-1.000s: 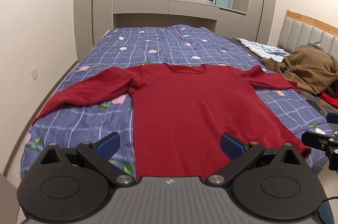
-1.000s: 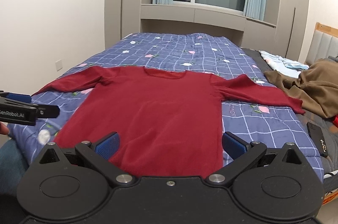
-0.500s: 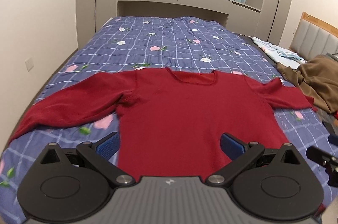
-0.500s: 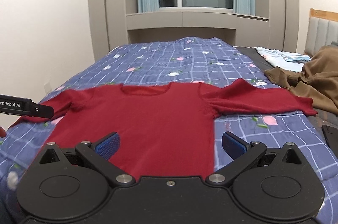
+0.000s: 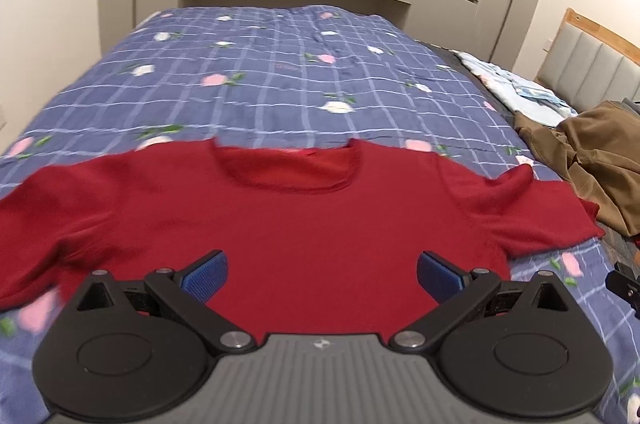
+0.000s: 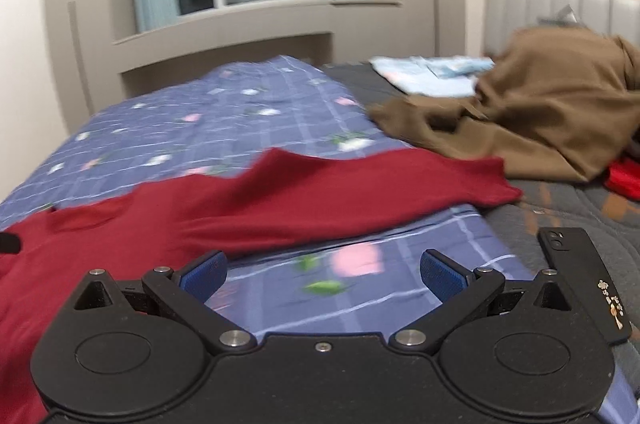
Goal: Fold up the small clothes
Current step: 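Move the right tool to the sweater's sleeve cuff and grasp it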
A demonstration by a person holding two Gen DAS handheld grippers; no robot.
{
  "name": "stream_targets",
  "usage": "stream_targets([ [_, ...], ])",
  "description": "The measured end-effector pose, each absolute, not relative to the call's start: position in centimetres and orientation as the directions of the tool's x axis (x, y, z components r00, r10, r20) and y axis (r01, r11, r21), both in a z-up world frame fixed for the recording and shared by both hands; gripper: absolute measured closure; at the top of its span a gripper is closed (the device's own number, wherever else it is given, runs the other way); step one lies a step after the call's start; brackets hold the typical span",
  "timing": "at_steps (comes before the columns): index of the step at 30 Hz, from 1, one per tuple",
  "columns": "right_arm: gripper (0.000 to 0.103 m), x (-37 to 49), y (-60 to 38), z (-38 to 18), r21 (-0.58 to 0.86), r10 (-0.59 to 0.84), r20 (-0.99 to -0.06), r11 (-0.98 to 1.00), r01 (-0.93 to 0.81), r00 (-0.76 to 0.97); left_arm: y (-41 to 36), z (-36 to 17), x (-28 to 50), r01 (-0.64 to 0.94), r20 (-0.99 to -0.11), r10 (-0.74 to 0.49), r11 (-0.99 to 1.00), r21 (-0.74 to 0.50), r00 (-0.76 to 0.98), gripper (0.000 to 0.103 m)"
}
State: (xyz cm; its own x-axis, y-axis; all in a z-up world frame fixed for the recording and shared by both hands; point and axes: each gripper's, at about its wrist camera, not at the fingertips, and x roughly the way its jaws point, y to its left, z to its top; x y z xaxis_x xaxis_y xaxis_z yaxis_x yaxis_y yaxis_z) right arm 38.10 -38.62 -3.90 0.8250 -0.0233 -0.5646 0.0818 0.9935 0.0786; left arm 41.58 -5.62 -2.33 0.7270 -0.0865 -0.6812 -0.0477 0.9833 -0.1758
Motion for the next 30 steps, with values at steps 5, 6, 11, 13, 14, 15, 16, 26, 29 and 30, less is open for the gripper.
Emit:
stream_targets([
  [5,0.000,43.6,-43.6,-6.2,0.124,-0.066,-0.637,0.974,0.187,0.768,-9.0,-4.0,46.7,-0.004,-0.678,-0.122,0.984,-0.180,0.724,0.000],
  [6,0.000,44.6,-44.7,-6.6,0.148,-0.071,-0.645,0.965,0.216,0.761,-9.7,-4.4,47.5,0.006,-0.679,-0.129,0.983,-0.181,0.723,0.000],
  [11,0.001,47.9,-49.2,-8.5,0.300,-0.044,-0.636,0.906,0.299,0.771,-12.4,-6.3,50.3,0.038,-0.682,-0.150,0.984,-0.177,0.715,0.000],
  [13,0.001,48.8,-50.6,-9.1,0.355,-0.039,-0.626,0.875,0.329,0.779,-13.1,-6.9,50.9,0.043,-0.689,-0.145,0.986,-0.163,0.710,0.000],
  [14,0.002,49.2,-51.3,-9.4,0.378,-0.040,-0.624,0.858,0.347,0.781,-13.5,-7.2,51.2,0.046,-0.693,-0.141,0.987,-0.154,0.707,0.000],
  [15,0.002,49.6,-51.8,-9.7,0.395,-0.050,-0.624,0.841,0.370,0.780,-13.7,-7.4,51.4,0.049,-0.696,-0.138,0.988,-0.147,0.705,0.000],
  [16,0.004,49.8,-52.2,-9.8,0.407,-0.064,-0.621,0.825,0.392,0.781,-13.8,-7.6,51.5,0.052,-0.698,-0.137,0.988,-0.142,0.703,0.000],
  [26,0.041,51.2,-55.1,-11.7,0.522,-0.095,-0.641,0.674,0.523,0.762,-14.1,-8.6,51.7,0.051,-0.732,-0.126,0.991,-0.124,0.669,0.000],
  [29,0.063,51.5,-55.4,-11.5,0.541,-0.104,-0.631,0.652,0.532,0.769,-13.2,-7.8,51.5,0.044,-0.733,-0.154,0.985,-0.167,0.663,0.000],
  [30,0.076,51.5,-55.5,-11.2,0.545,-0.108,-0.622,0.651,0.528,0.775,-12.8,-7.5,51.4,0.036,-0.731,-0.160,0.983,-0.183,0.663,0.000],
])
